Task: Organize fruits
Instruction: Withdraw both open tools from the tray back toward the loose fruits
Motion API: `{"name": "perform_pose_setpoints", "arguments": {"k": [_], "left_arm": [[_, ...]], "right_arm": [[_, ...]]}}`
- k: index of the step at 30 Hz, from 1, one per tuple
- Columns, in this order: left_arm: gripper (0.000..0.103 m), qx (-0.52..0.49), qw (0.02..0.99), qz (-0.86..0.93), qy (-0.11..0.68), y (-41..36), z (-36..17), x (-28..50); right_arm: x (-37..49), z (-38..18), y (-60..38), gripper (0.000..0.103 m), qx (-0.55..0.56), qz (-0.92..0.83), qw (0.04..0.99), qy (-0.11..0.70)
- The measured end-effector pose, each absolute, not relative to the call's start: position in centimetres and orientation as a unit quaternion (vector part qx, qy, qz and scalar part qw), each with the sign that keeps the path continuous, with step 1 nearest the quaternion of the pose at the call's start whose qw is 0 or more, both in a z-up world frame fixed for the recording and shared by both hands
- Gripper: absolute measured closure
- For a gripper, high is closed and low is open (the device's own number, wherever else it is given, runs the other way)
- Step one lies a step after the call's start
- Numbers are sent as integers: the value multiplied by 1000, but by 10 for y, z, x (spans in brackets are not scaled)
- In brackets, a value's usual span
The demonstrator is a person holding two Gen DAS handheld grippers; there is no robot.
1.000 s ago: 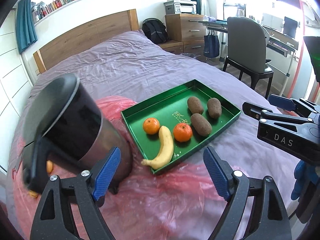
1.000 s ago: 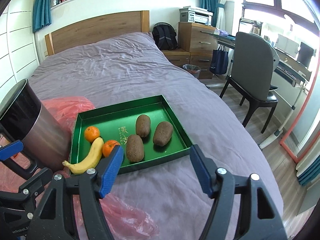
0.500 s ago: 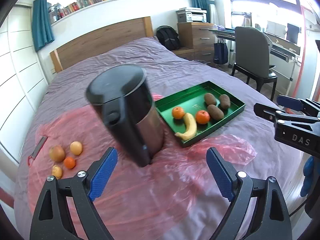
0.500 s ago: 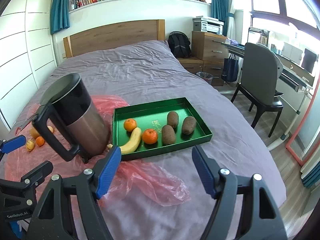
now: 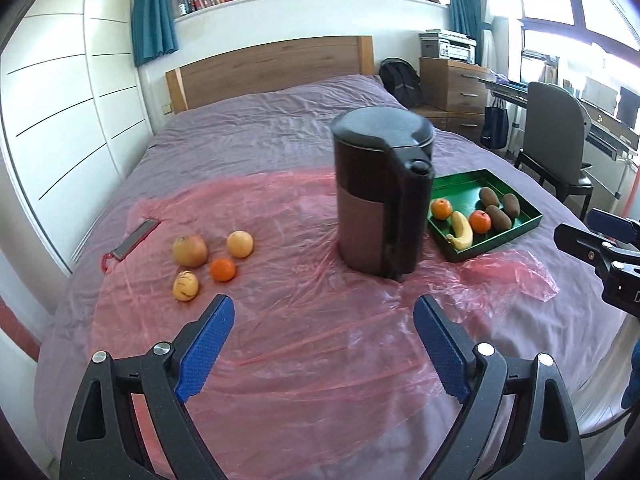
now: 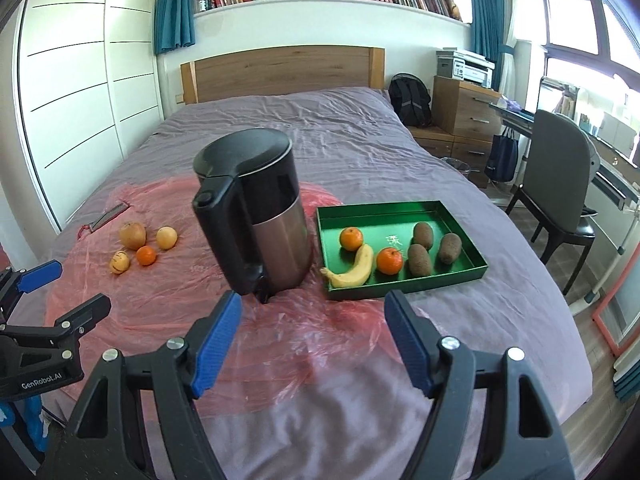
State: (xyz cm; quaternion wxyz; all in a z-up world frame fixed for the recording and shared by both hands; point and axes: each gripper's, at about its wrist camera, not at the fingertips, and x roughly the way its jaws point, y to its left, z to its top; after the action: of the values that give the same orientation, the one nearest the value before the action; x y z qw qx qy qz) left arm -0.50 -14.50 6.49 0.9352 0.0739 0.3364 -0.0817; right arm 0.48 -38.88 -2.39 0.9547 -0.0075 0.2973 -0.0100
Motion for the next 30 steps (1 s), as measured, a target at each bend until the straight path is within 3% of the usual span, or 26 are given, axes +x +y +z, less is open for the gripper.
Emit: {"name": "perform_pose_setpoints", "arguments": {"k": [21, 30], "left_arm": [[15, -18, 932, 101, 348, 90, 14, 14], [15, -20, 926, 79, 369, 103, -13, 51]], "right_arm": [[35, -63, -248, 2, -57, 82, 937, 335], [79, -83, -196, 2, -76, 130, 923, 353]]}}
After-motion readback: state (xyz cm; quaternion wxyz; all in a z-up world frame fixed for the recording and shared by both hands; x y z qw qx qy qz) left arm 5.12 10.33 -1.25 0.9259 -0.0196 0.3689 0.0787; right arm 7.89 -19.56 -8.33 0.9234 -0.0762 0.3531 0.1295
